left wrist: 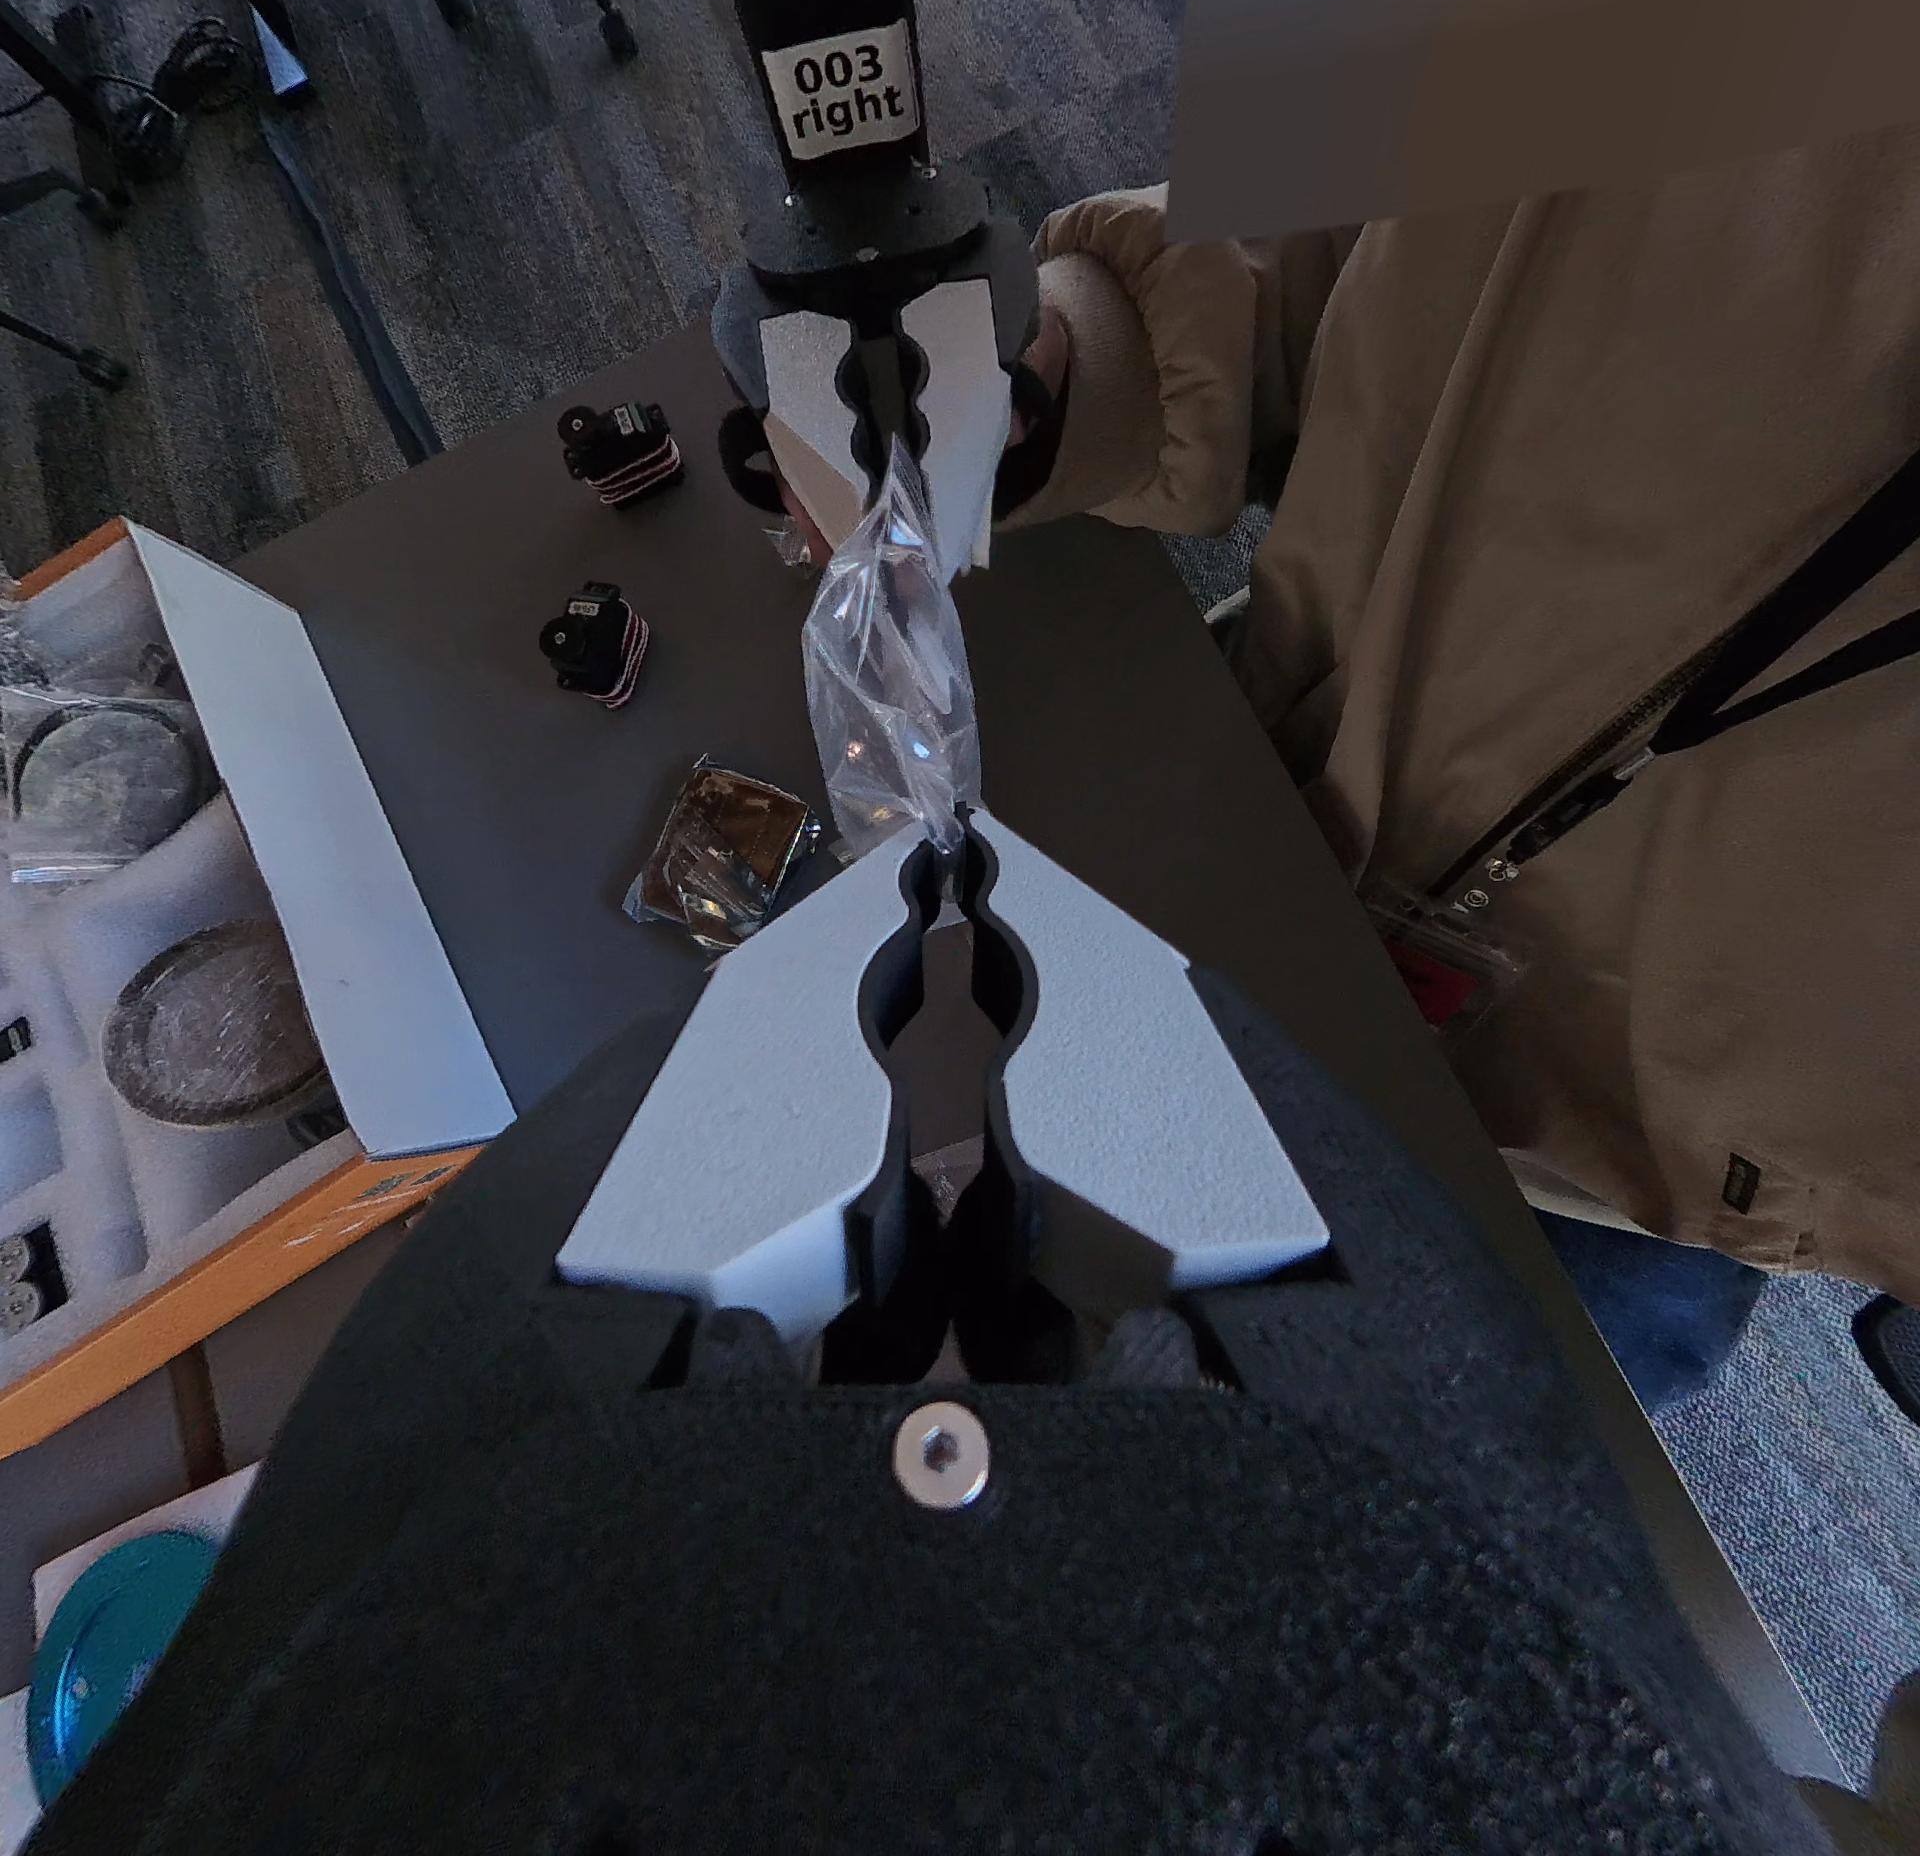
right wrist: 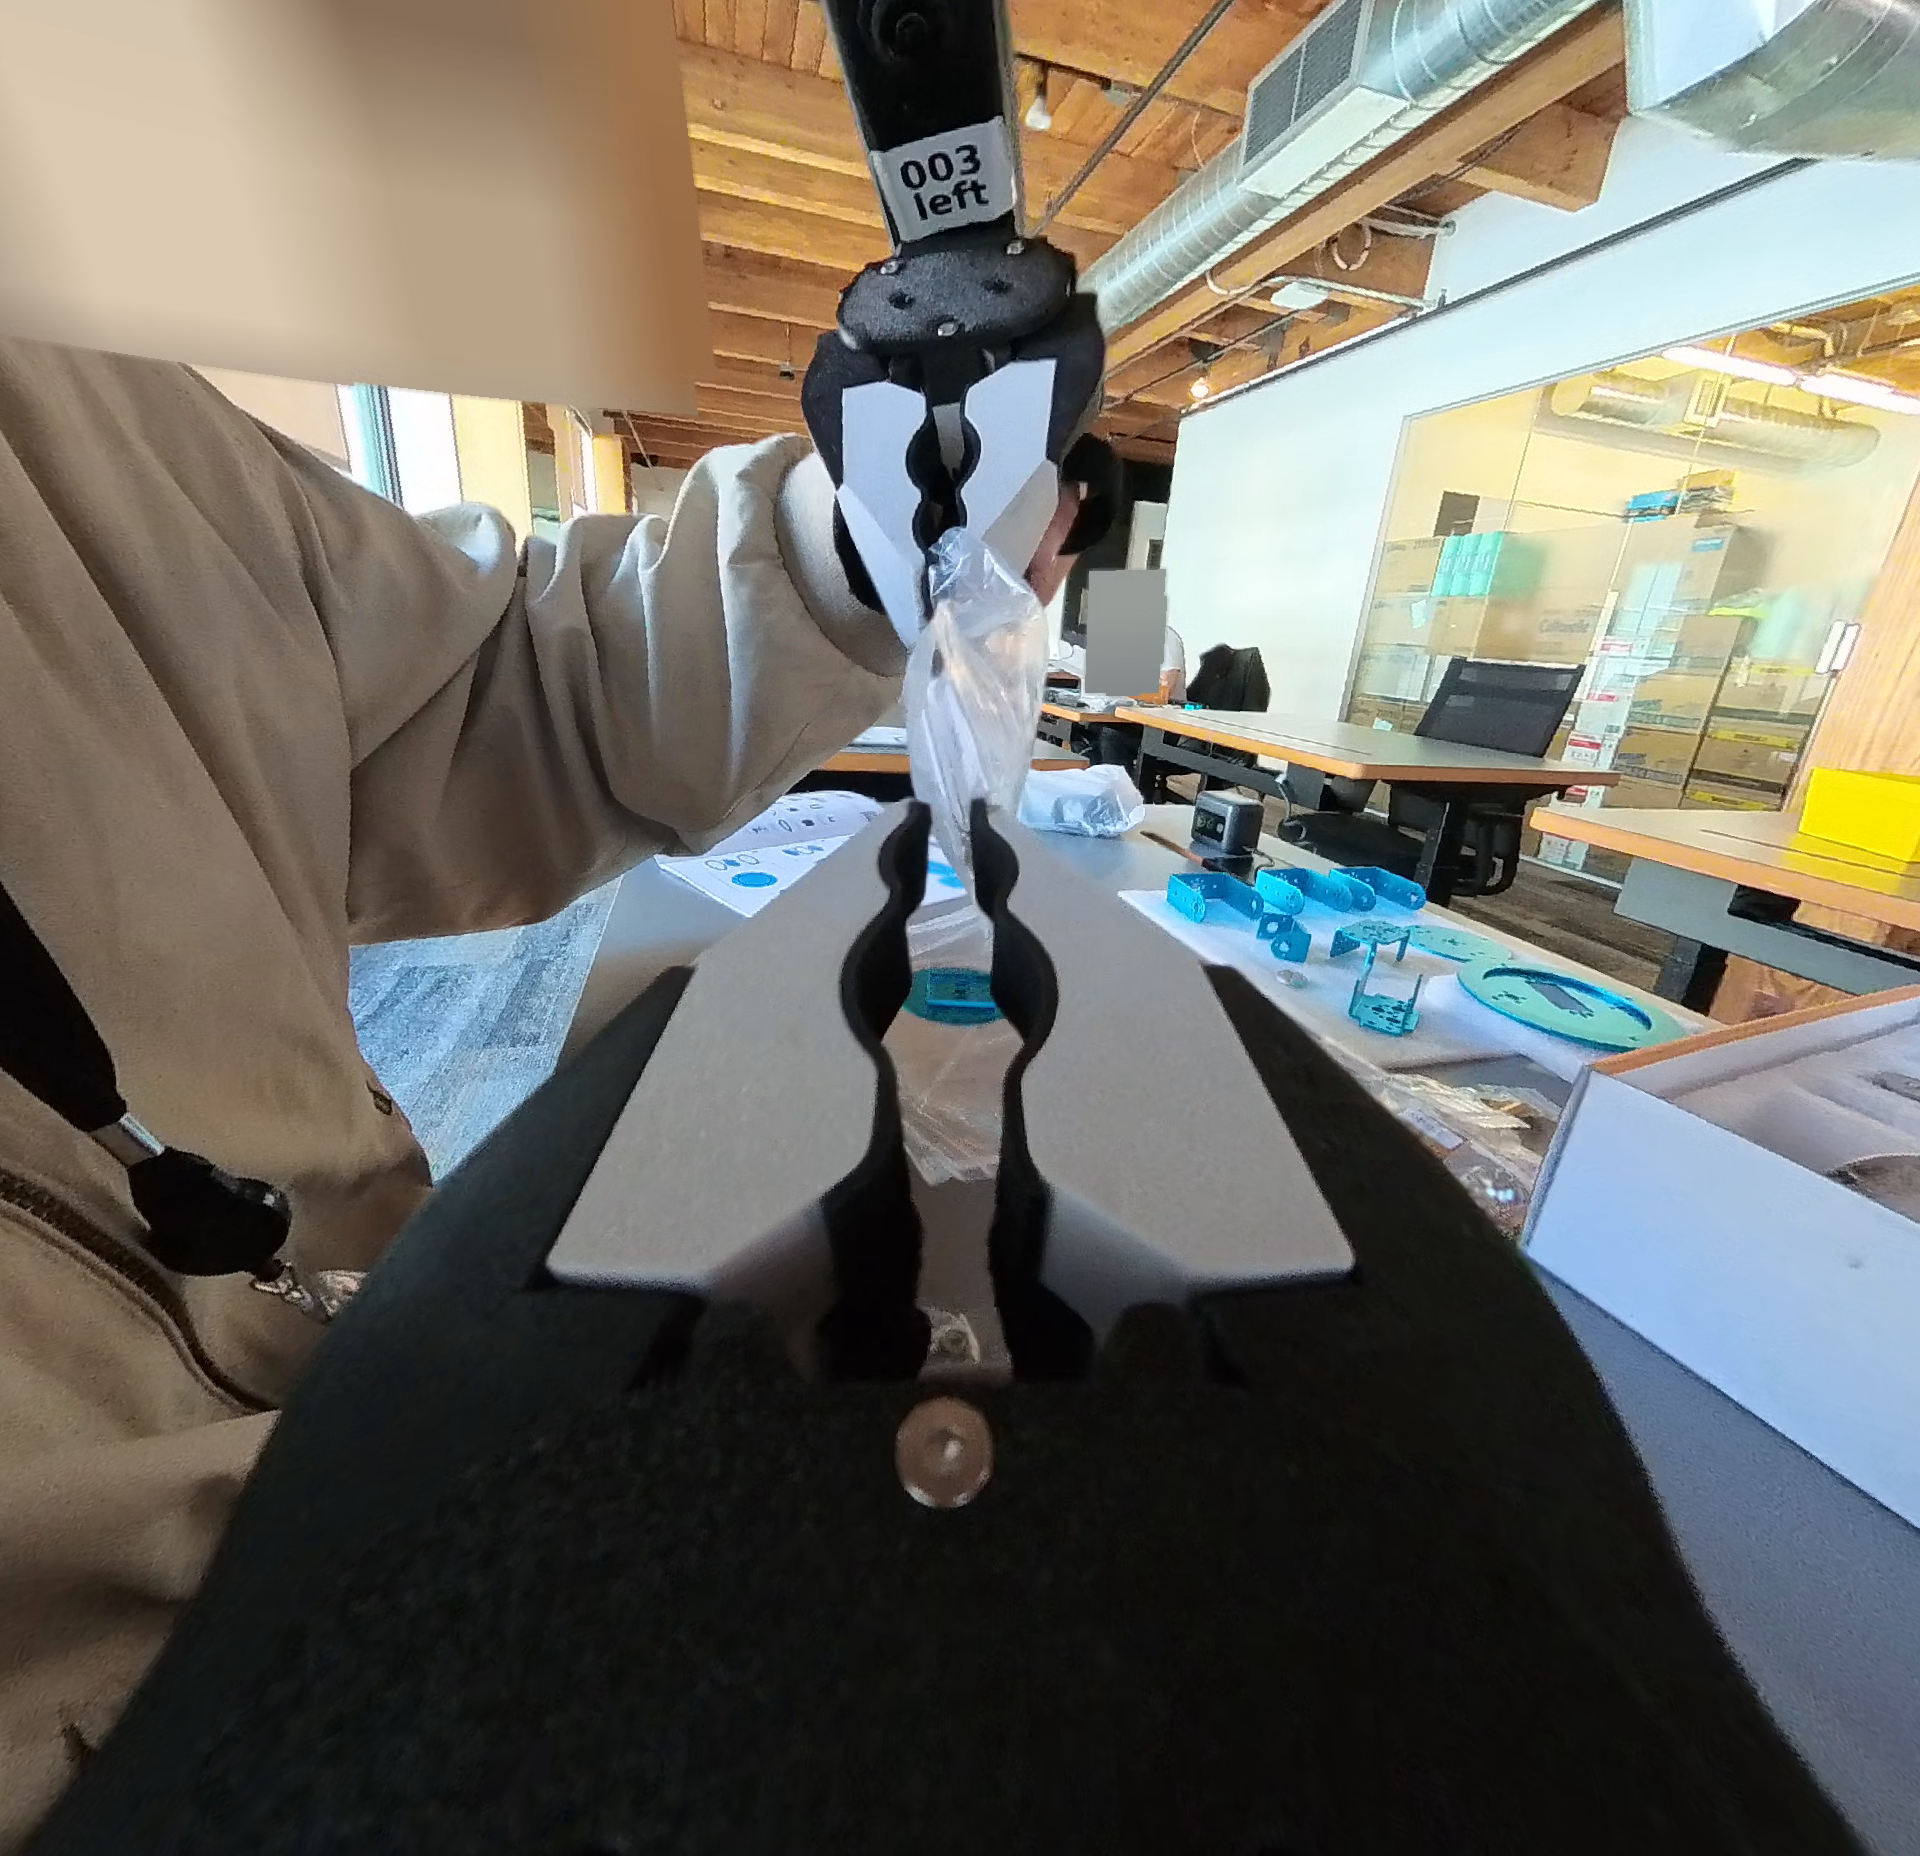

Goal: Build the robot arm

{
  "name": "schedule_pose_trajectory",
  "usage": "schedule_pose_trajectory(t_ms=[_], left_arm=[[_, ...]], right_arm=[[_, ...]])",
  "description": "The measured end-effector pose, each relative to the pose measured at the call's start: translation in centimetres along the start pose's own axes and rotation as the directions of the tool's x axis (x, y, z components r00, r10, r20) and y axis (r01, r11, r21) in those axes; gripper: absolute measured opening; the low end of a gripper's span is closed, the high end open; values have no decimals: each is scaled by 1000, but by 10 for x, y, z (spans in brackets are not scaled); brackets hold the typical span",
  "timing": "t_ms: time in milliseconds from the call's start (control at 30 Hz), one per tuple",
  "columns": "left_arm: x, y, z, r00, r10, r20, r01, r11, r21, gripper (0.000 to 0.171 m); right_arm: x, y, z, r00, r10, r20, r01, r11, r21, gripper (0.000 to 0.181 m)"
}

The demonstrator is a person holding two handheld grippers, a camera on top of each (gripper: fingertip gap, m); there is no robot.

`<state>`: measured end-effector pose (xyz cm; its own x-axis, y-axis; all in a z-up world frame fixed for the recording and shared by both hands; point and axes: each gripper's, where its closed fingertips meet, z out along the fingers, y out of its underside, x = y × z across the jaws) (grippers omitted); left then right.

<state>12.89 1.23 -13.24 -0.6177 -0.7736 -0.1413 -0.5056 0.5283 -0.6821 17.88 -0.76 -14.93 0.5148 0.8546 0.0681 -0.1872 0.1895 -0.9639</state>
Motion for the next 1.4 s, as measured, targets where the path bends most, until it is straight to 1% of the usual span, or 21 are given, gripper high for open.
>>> schedule_pose_trajectory(t_ms=[67,200,300,367,600,733,833,900,933,1000,1033,1100,1133,1200,1267,1333,1400], left_arm=[[0,-3,-2,1000,-2,-2,2,1000,18,0],[1,-4,1,1000,-4,-5,4,1000,19,0],[0,-4,3,1000,-4,-4,4,1000,24,0],[-1,-2,3,1000,-9,0,9,1000,25,0],[-10,11,-2,999,-17,49,18,1000,-14,0],[-17,14,-14,995,-40,87,40,999,-5,0],[-23,18,-20,992,-44,118,49,998,-40,0],[-27,18,-24,989,-50,141,59,996,-65,0],[-29,18,-25,987,-60,148,71,995,-71,0],[-32,18,-26,985,-80,150,90,994,-63,0],[-32,19,-25,985,-86,146,95,994,-57,0],[-29,19,-24,987,-88,135,94,995,-42,0],[-28,19,-23,988,-85,131,90,995,-32,0],[-26,18,-22,989,-86,124,89,996,-23,0],[-23,16,-20,990,-81,113,83,996,-14,0],[-23,16,-19,990,-79,114,82,996,-24,0],[-21,15,-18,991,-76,109,80,996,-26,0]], right_arm=[[0,-3,0,1000,21,16,-21,1000,17,7],[-4,5,11,1000,3,30,-3,1000,-24,10],[-5,5,17,1000,-7,31,7,1000,-18,2],[-5,6,18,999,11,38,-11,1000,-13,0],[-1,0,15,998,34,44,-35,999,25,0],[7,-2,7,998,58,16,-59,997,46,0],[16,-1,4,995,103,-7,-102,993,62,0],[25,-2,3,992,120,-50,-116,990,76,0],[30,0,4,989,121,-80,-115,991,68,0],[39,6,8,985,106,-138,-101,994,37,12],[39,7,10,985,90,-146,-87,996,27,13],[39,1,13,987,59,-147,-53,998,43,8],[40,-3,13,988,56,-146,-47,997,60,6],[36,-10,14,993,83,-89,-76,994,83,4],[32,-10,16,995,76,-57,-73,996,57,7],[25,-11,19,999,47,-23,-46,998,42,4],[25,-11,21,999,37,-23,-36,999,34,4]])
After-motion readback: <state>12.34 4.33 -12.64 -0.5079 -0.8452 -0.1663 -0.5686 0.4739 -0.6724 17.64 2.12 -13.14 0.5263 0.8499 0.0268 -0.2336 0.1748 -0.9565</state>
